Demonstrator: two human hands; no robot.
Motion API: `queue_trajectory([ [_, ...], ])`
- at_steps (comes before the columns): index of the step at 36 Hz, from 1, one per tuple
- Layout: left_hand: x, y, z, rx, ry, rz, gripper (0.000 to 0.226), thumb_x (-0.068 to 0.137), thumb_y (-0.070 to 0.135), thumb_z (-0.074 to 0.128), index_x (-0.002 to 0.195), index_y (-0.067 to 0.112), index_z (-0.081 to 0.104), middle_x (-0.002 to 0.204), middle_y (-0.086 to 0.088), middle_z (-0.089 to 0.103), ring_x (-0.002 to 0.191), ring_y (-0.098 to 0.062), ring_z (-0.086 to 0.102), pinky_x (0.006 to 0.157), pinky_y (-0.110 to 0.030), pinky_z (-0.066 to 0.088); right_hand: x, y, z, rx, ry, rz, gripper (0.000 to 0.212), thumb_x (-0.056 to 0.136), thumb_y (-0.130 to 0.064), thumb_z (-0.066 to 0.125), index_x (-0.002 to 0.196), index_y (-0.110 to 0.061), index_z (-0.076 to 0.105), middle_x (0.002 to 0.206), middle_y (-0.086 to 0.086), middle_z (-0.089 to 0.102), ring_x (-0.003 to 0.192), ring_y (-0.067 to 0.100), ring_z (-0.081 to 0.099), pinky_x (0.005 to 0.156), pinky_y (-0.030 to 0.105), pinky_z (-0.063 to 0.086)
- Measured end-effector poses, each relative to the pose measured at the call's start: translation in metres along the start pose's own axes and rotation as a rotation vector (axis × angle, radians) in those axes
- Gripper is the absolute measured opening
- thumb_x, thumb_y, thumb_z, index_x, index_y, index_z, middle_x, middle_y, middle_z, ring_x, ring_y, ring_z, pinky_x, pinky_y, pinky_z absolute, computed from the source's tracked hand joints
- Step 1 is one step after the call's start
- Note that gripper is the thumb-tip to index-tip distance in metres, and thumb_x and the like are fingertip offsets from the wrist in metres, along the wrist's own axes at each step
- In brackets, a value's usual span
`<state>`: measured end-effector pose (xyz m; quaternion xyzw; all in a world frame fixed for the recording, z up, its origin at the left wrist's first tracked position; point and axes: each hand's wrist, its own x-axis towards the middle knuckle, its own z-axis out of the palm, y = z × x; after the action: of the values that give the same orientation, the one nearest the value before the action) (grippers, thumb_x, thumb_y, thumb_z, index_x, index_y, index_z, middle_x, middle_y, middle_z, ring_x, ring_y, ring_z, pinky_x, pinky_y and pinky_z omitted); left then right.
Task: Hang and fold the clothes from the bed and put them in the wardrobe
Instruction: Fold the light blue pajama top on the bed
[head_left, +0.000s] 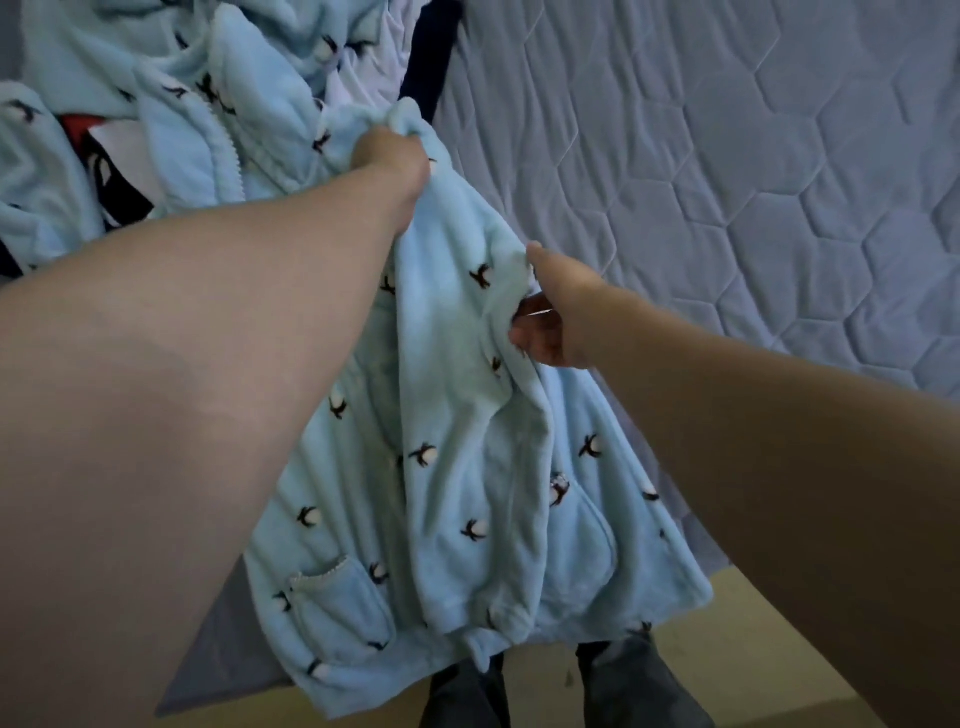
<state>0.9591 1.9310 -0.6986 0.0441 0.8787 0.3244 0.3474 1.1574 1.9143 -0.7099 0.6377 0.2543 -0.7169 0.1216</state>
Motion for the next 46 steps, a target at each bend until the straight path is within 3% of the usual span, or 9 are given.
queue_trajectory([
  [4, -0.004, -0.006, -0.008, 0.011, -0.011, 0.02, 0.038, 0.102, 0.035, 0.05, 0.136, 0.018, 0.053, 0.093, 0.006, 0.069, 0.083, -0.008, 0.062, 0.071, -0.02, 0.049, 0.001, -0.003, -0.005, -0.115, -0.032, 0.057, 0.052, 0.088, -0.065, 0.048, 0.07, -0.016, 0.057, 0.06, 0.0, 0.061, 0.05, 0.017, 0.047, 0.051, 0.021, 0.04],
  [8, -0.023, -0.036, -0.018, -0.082, -0.098, 0.034, 0.039, 0.088, 0.043, 0.069, 0.115, 0.014, 0.063, 0.103, -0.003, 0.072, 0.096, -0.022, 0.07, 0.09, -0.041, 0.058, 0.001, -0.006, -0.006, -0.121, -0.007, -0.002, 0.048, 0.092, -0.064, 0.048, 0.082, -0.018, 0.056, 0.071, 0.0, 0.058, 0.057, 0.019, 0.051, 0.062, 0.026, 0.044],
  [14, -0.103, -0.145, -0.041, 0.133, 0.097, -0.093, 0.035, 0.07, 0.034, 0.078, 0.094, 0.02, 0.056, 0.089, 0.002, 0.065, 0.081, -0.019, 0.065, 0.067, -0.027, 0.047, -0.012, -0.008, -0.004, 0.176, 0.06, 0.02, 0.029, 0.097, -0.039, 0.058, 0.084, -0.014, 0.06, 0.051, 0.002, 0.064, 0.032, 0.016, 0.058, 0.036, 0.029, 0.049],
  [19, -0.185, -0.233, -0.065, 0.286, -0.152, -0.305, 0.018, 0.07, 0.022, 0.068, 0.075, 0.014, 0.053, 0.064, 0.002, 0.058, 0.055, -0.016, 0.056, 0.041, -0.018, 0.036, -0.019, -0.004, -0.001, 0.22, 0.077, 0.058, 0.031, 0.095, -0.033, 0.056, 0.07, -0.016, 0.063, 0.058, -0.002, 0.065, 0.045, 0.018, 0.063, 0.055, 0.031, 0.059],
  [28, -0.225, -0.276, -0.075, 0.353, -0.153, -0.377, 0.013, 0.081, 0.016, 0.058, 0.093, 0.011, 0.06, 0.087, -0.008, 0.063, 0.072, -0.021, 0.059, 0.053, -0.027, 0.04, -0.025, -0.004, 0.003, 0.282, 0.0, 0.052, 0.048, 0.101, -0.044, 0.04, 0.115, -0.012, 0.073, 0.103, 0.01, 0.077, 0.093, 0.036, 0.074, 0.089, 0.054, 0.056],
  [35, -0.226, -0.285, -0.119, 0.507, 0.128, -0.301, 0.009, 0.087, 0.024, 0.05, 0.095, 0.02, 0.053, 0.082, -0.002, 0.059, 0.069, -0.024, 0.055, 0.067, -0.037, 0.049, -0.023, -0.006, 0.013, 0.318, 0.067, 0.05, 0.029, 0.099, -0.03, 0.053, 0.112, -0.009, 0.068, 0.094, 0.012, 0.077, 0.083, 0.034, 0.075, 0.077, 0.053, 0.06],
  [40, -0.198, -0.287, -0.128, 0.696, -0.057, -0.54, 0.037, 0.091, 0.028, 0.06, 0.123, 0.013, 0.05, 0.114, -0.013, 0.062, 0.084, -0.03, 0.054, 0.076, -0.038, 0.047, -0.014, 0.006, 0.026, 0.274, 0.159, 0.048, 0.008, 0.094, -0.015, 0.057, 0.094, -0.011, 0.064, 0.074, 0.006, 0.074, 0.057, 0.025, 0.071, 0.045, 0.034, 0.056],
  [43, -0.168, -0.266, -0.119, 0.743, -0.038, -0.631, 0.051, 0.084, 0.032, 0.069, 0.123, 0.008, 0.047, 0.127, -0.016, 0.057, 0.094, -0.031, 0.058, 0.085, -0.038, 0.049, -0.004, 0.012, 0.028, 0.295, 0.18, 0.008, 0.006, 0.092, -0.016, 0.059, 0.095, -0.014, 0.064, 0.085, 0.006, 0.074, 0.067, 0.027, 0.072, 0.059, 0.04, 0.061],
  [46, -0.13, -0.224, -0.107, 0.663, 0.169, -0.353, 0.05, 0.077, 0.032, 0.068, 0.12, 0.012, 0.052, 0.126, -0.013, 0.055, 0.113, -0.036, 0.057, 0.098, -0.047, 0.048, 0.004, 0.014, 0.027, 0.308, 0.179, -0.021, 0.014, 0.091, -0.018, 0.062, 0.106, -0.019, 0.065, 0.1, 0.007, 0.072, 0.085, 0.029, 0.071, 0.077, 0.049, 0.061],
])
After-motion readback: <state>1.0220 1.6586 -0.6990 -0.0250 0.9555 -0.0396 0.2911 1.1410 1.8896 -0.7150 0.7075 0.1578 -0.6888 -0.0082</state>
